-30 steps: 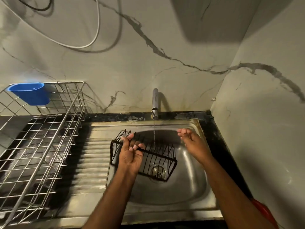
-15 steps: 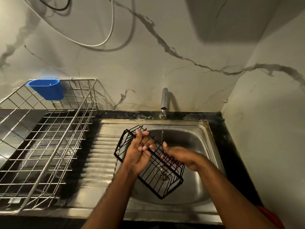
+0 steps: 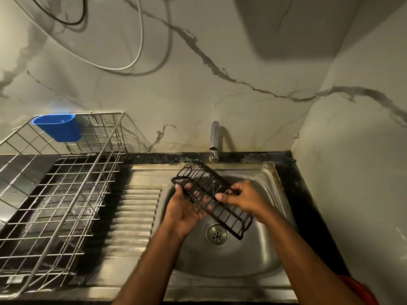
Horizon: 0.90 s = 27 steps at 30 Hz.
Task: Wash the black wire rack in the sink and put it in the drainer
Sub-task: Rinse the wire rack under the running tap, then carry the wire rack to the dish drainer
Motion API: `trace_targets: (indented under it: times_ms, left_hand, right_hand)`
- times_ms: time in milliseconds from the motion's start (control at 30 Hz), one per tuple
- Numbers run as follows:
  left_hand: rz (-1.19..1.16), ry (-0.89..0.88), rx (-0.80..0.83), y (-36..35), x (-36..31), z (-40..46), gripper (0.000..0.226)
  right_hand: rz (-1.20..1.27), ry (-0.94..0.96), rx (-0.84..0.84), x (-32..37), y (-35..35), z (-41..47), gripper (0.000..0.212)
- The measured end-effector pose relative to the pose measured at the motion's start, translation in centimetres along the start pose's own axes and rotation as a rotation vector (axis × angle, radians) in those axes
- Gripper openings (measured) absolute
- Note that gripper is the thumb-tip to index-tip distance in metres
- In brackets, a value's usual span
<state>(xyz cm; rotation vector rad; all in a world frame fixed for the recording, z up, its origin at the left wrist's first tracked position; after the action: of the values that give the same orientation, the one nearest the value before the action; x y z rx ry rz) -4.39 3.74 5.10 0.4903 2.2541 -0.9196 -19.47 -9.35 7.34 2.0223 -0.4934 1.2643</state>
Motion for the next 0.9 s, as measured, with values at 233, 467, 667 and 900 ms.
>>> trace_targets:
  times_ms: [233,467,667,900]
  left_hand:
    - [0.336,0.025,-0.104,-0.1,0.7,0.4,0.041]
    - [0.504,-0.23,-0.294,2.5,0.9,3.3,0.096]
    - [0.698,-0.367,-0.244,-0.5,-2.2,-1.7,0.026]
    - [0.617,-0.365,-0.303,3.8,-2.6,-1.9,0.047]
  right_hand:
    - [-0.504,0.26,-0.2,1.2,1.6,-0.4,0.073]
    - [-0.668,0.39,-0.237,0.9,2.6,-2.1,0.065]
    - [-0.727,0.437,-0.188,1.2,1.9,-2.6,0.068]
    - [-0.667,0.459,-0.134,2.3,-1.0,-1.6,0.072]
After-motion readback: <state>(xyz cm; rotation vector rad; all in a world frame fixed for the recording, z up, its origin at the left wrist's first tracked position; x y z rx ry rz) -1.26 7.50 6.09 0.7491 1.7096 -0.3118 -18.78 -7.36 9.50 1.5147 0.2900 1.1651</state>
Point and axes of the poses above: each hand's wrist, its own z-axis towards the middle knuckle, its own y-axis out of the back of the hand, x = y × z, the point moved 3 cm from there along z, towards the middle knuckle, and after that the axes turned 12 degrees about z, right-handed, at the moved point
